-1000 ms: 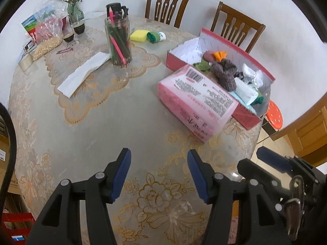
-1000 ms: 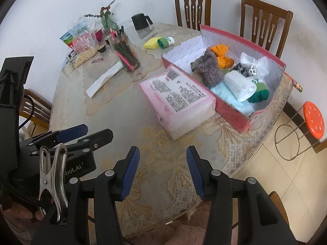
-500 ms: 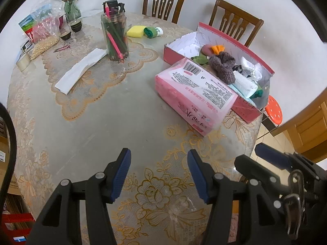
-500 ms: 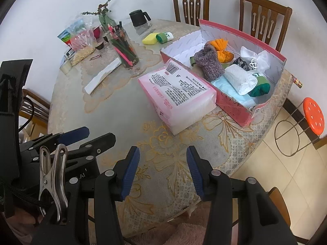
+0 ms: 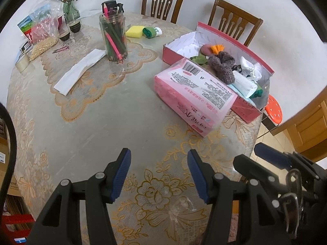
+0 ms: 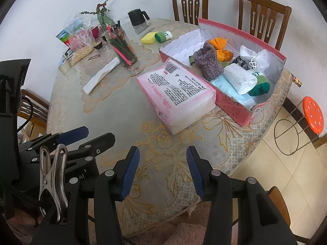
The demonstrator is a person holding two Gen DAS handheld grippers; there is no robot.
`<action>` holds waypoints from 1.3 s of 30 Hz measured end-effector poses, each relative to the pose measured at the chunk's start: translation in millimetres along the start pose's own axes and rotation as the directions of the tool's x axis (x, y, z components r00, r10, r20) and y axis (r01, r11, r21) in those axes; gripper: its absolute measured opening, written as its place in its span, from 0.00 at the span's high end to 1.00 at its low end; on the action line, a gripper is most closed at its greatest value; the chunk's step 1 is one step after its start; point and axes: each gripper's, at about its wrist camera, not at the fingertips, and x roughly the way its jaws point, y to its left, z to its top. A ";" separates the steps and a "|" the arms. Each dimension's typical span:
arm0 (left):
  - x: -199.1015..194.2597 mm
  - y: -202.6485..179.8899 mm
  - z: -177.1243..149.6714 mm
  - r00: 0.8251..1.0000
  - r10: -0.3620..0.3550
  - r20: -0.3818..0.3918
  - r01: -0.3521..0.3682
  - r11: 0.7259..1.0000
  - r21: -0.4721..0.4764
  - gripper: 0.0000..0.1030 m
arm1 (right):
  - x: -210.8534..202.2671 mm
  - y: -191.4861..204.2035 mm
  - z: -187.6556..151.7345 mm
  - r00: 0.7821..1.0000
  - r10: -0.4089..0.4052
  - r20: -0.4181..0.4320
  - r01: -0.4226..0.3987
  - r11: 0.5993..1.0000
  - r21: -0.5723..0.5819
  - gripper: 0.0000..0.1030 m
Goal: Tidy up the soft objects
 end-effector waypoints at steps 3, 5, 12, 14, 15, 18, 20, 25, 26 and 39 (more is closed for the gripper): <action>-0.5 -0.5 0.1 1.000 0.000 0.000 0.000 1.000 0.000 0.41 | -0.1 0.2 -0.1 1.000 0.000 -0.001 0.000 1.000 0.001 0.52; -0.6 -0.6 0.3 1.000 0.000 -0.001 0.000 1.000 0.000 0.41 | -0.2 0.2 0.0 1.000 0.000 -0.001 0.000 1.000 0.002 0.52; -0.7 -1.9 0.4 1.000 0.000 0.000 0.000 1.000 0.002 0.41 | 0.0 -0.5 0.1 1.000 -0.001 -0.001 0.001 1.000 0.003 0.52; -0.7 -2.3 0.4 1.000 0.000 0.000 0.000 1.000 0.001 0.41 | 0.3 -1.0 0.1 1.000 -0.001 -0.001 0.001 1.000 0.005 0.52; -0.7 -1.9 0.5 1.000 -0.001 0.001 0.001 1.000 0.002 0.41 | 1.1 -2.2 0.1 1.000 -0.001 -0.001 0.001 1.000 0.007 0.52; -0.5 -4.4 0.6 1.000 -0.001 0.001 0.001 1.000 0.004 0.41 | 2.1 -4.5 -0.1 1.000 -0.001 -0.002 0.001 1.000 0.011 0.52; -0.5 -4.7 0.6 1.000 -0.002 0.000 0.002 1.000 0.003 0.41 | 2.5 -5.8 -0.3 1.000 -0.002 -0.003 0.002 1.000 0.014 0.52; -0.1 -6.0 0.4 1.000 -0.003 -0.002 0.003 1.000 0.003 0.41 | 2.1 -6.0 -0.2 1.000 -0.002 -0.003 0.002 1.000 0.014 0.53; -0.1 -6.9 0.4 1.000 -0.003 -0.002 0.003 1.000 0.003 0.41 | 2.3 -6.4 -0.2 1.000 -0.002 -0.003 0.002 1.000 0.014 0.52; 2.3 -8.1 1.5 1.000 -0.013 -0.009 0.013 1.000 0.014 0.41 | 2.4 -11.3 0.1 1.000 -0.002 -0.003 0.002 1.000 0.023 0.52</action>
